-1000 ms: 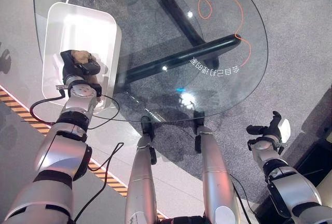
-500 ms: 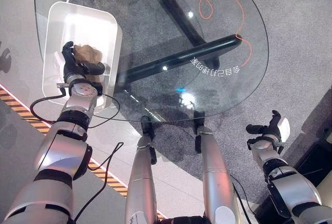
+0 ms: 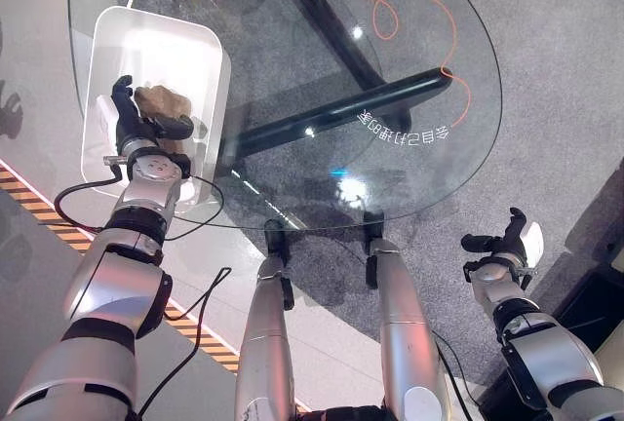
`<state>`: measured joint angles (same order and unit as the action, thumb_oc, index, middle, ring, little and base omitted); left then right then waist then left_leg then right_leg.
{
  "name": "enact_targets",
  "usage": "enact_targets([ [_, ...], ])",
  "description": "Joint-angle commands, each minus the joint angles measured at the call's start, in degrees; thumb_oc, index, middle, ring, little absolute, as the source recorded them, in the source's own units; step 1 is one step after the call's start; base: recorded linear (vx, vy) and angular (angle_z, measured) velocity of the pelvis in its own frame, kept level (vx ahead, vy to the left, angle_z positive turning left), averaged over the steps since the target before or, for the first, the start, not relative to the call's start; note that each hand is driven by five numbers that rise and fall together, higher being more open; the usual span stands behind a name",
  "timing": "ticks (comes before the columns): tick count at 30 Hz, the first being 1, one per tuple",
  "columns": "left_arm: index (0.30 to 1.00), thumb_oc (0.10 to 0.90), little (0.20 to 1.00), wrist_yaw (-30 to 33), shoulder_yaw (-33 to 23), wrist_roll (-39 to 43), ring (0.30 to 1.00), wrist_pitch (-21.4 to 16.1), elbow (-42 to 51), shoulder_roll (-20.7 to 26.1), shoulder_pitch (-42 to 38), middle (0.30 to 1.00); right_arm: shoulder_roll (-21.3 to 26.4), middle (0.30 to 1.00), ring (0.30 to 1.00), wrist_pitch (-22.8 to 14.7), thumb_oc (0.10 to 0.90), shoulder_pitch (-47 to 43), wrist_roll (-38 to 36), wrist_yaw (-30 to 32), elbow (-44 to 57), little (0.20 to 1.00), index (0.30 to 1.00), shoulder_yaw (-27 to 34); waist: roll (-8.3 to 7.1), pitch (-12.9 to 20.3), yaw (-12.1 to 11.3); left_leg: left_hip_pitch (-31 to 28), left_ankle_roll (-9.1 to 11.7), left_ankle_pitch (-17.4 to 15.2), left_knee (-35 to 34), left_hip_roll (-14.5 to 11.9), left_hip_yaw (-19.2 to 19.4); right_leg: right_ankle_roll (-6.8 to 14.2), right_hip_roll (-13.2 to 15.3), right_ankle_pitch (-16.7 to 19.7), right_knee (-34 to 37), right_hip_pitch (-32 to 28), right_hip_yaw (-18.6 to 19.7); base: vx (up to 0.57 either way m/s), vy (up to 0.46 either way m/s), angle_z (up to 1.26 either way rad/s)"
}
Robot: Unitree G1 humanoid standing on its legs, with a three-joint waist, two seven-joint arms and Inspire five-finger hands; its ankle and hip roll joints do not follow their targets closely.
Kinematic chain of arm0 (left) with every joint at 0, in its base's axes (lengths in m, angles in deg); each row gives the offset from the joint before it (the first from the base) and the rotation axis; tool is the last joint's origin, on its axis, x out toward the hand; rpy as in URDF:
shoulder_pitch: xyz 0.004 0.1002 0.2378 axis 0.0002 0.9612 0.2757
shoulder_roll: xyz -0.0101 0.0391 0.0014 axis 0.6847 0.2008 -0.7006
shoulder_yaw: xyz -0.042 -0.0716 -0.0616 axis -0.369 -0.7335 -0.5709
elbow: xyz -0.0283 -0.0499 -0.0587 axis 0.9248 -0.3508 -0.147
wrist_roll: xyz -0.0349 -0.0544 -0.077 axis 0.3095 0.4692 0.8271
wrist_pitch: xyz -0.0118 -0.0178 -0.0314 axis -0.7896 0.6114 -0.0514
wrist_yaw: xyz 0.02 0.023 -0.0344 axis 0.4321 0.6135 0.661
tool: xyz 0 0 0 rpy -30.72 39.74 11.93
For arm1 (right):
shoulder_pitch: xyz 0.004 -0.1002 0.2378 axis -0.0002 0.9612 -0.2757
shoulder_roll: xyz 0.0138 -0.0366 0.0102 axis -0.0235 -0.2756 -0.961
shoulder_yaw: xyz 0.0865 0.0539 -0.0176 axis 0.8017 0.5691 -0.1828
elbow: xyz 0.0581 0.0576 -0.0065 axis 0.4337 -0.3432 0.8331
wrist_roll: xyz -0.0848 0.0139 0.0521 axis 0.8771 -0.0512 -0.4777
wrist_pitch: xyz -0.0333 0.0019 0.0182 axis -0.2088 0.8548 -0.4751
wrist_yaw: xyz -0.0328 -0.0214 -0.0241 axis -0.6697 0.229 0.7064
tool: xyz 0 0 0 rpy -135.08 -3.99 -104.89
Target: Wipe the table with a cloth and put it in the basket.
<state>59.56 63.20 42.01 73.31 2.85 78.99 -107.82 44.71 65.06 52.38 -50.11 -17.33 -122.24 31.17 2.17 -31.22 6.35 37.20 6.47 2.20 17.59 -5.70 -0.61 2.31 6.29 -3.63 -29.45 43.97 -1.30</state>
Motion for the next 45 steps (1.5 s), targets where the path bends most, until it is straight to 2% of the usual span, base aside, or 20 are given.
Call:
enact_targets([
  [1,0.9,0.8,0.9,5.5,-4.1,-3.3,0.9,-6.6,2.9,9.7,-2.2,0.9,2.0,0.9,0.9,-1.4,0.8,5.2,0.0,2.2,-0.7,0.9,0.9,0.8,-0.55,1.4,-0.8,-4.2,-5.0,-2.6,0.0,4.5,3.6,-0.3,-3.4,3.0,9.3,-7.6,-0.7,-0.01,-0.031,-0.03],
  [4,0.9,0.8,0.9,5.3,-5.9,-3.5,0.9,-8.1,4.6,11.5,-0.5,0.9,2.5,0.9,0.9,-1.4,0.8,6.7,0.5,1.3,-0.9,0.9,0.9,2.1,-0.49,1.4,-1.3,-10.8,-4.4,-1.5,-4.6,4.4,3.8,0.4,-2.7,3.8,13.1,-13.8,-1.3,0.0,-0.017,-0.07],
  [8,0.9,0.8,0.9,4.1,-7.2,-3.7,0.9,-8.6,6.6,13.4,1.0,0.9,3.0,0.9,0.9,-1.3,0.8,8.6,0.8,0.4,-1.1,0.9,0.9,3.6,-0.26,2.1,-1.9,-15.8,-3.9,-0.3,-8.7,4.3,4.2,1.0,-1.9,4.8,16.5,-18.9,-1.9,0.03,-0.019,-0.08],
  [9,0.9,0.8,0.9,3.7,-7.7,-4.2,0.9,-8.7,8.0,14.1,2.2,0.9,3.2,0.9,0.9,-1.2,0.8,10.2,1.1,-0.1,-1.3,0.9,0.9,4.4,-0.04,4.0,-2.4,-18.3,-3.7,0.3,-11.3,4.4,4.6,1.4,-1.3,5.2,18.7,-21.4,-2.5,0.06,-0.033,-0.02],
  [12,0.9,0.8,0.9,3.1,-8.7,-4.2,0.9,-8.8,10.2,15.1,4.3,0.9,3.3,0.9,0.9,-1.0,0.8,12.7,1.7,-0.8,-1.6,0.9,0.9,5.5,0.4,6.5,-2.9,-21.8,-3.3,0.8,-14.4,4.3,4.8,1.7,-0.6,5.8,22.1,-25.5,-3.5,0.07,-0.025,0.06],
  [17,0.9,0.8,0.9,1.7,-10.5,-4.2,0.9,-9.0,12.0,16.0,8.4,0.9,3.4,0.9,0.9,-1.4,0.8,16.3,2.3,-1.8,-1.9,0.9,0.9,6.9,1.11,9.4,-3.4,-26.3,-2.9,1.4,-18.3,4.2,4.6,2.0,-0.1,6.1,25.7,-30.6,-4.3,0.04,-0.004,0.01],
  [21,0.9,0.8,0.9,-0.7,-15.4,-3.0,0.9,-10.4,12.9,16.0,17.1,0.9,2.9,0.9,0.9,-0.3,0.8,20.9,3.8,-3.7,-2.4,0.9,0.9,8.8,1.5,13.7,-4.3,-31.2,-2.8,1.7,-21.4,4.4,4.1,2.3,0.3,5.8,28.4,-36.7,-5.4,0.08,-0.001,0.12],
  [22,0.9,0.8,0.9,-2.2,-17.8,-3.1,0.9,-11.0,13.1,15.4,21.3,0.9,2.5,0.9,0.9,0.2,0.8,22.6,4.0,-4.8,-2.6,0.9,0.9,9.4,1.36,15.3,-4.8,-32.5,-2.9,1.6,-21.8,4.3,3.8,2.3,0.3,5.7,29.0,-38.3,-5.7,0.09,-0.005,0.11],
  [24,0.9,0.8,0.9,-4.5,-19.6,-1.5,0.9,-11.1,13.0,14.8,24.3,0.9,2.3,0.9,0.9,1.0,0.8,23.6,4.3,-6.3,-2.8,0.9,0.9,9.7,1.26,16.5,-5.1,-33.2,-2.9,1.5,-21.9,4.3,3.6,2.4,0.4,5.7,29.6,-39.5,-5.9,0.07,-0.002,0.2],
  [27,0.9,0.8,0.9,-13.8,-23.3,0.7,0.9,-10.2,13.2,10.6,32.6,0.9,1.1,0.9,0.9,3.2,0.8,26.2,6.6,-10.1,-3.6,0.9,0.9,10.4,0.87,19.5,-6.4,-35.4,-3.0,1.0,-22.4,4.2,3.1,2.6,0.6,5.8,31.0,-42.6,-7.0,0.11,-0.015,0.09],
  [29,0.9,0.8,0.9,-15.5,-24.0,-0.2,0.9,-9.8,13.5,9.4,35.1,0.9,0.8,0.9,0.9,3.7,0.8,26.9,7.3,-10.9,-3.5,0.9,0.9,10.2,0.83,20.3,-6.6,-36.0,-3.0,0.9,-22.5,4.1,2.9,2.6,0.7,5.9,31.6,-43.4,-7.2,0.08,0.0,0.12],
  [31,0.9,0.8,0.9,-19.8,-25.1,-0.5,0.9,-9.5,11.7,5.2,42.4,0.9,-0.2,0.9,0.9,5.1,0.8,28.7,10.4,-13.1,-3.9,0.9,0.9,10.0,0.63,22.7,-7.5,-37.4,-3.1,0.2,-22.6,3.9,2.9,2.9,0.7,6.2,33.1,-45.5,-7.8,0.12,0.028,0.11],
  [33,0.9,0.8,0.9,-22.2,-25.2,-0.6,0.9,-8.3,9.4,2.6,45.8,0.9,-0.7,0.9,0.9,5.8,0.8,29.4,12.0,-14.6,-4.1,0.9,0.9,9.5,0.44,23.9,-8.0,-38.1,-3.1,-0.1,-22.6,3.8,2.8,3.1,0.8,6.4,33.9,-46.5,-8.1,0.08,0.028,0.02],
  [37,0.9,0.8,0.9,-26.0,-24.3,-3.2,0.9,-6.8,4.8,-1.1,49.1,0.9,-1.3,0.9,0.9,6.8,0.8,29.6,13.5,-16.7,-4.6,0.9,0.9,8.9,0.12,25.0,-8.4,-38.9,-3.1,-0.5,-22.6,3.6,3.0,3.2,1.0,6.4,34.4,-47.4,-8.4,0.02,0.009,0.01],
  [39,0.9,0.8,0.9,-28.0,-22.9,-6.3,0.9,-6.2,0.5,-4.8,51.2,0.9,-2.0,0.9,0.9,7.6,0.8,29.6,15.0,-18.3,-5.3,0.9,0.9,8.5,-0.1,25.8,-8.6,-39.7,-3.2,-0.8,-22.6,3.4,3.3,3.3,1.1,6.4,34.4,-47.9,-8.6,0.02,0.008,0.01],
  [45,0.9,0.8,0.9,-32.9,-19.0,-12.5,0.9,-5.2,-9.3,-12.1,54.4,0.9,-3.8,0.9,0.9,8.9,0.8,28.9,17.9,-21.6,-7.1,0.9,0.9,7.3,-0.67,27.5,-8.5,-41.4,-3.4,-1.5,-22.6,3.0,4.2,3.3,1.2,6.1,34.4,-49.3,-8.7,0.05,0.019,0.0],
])
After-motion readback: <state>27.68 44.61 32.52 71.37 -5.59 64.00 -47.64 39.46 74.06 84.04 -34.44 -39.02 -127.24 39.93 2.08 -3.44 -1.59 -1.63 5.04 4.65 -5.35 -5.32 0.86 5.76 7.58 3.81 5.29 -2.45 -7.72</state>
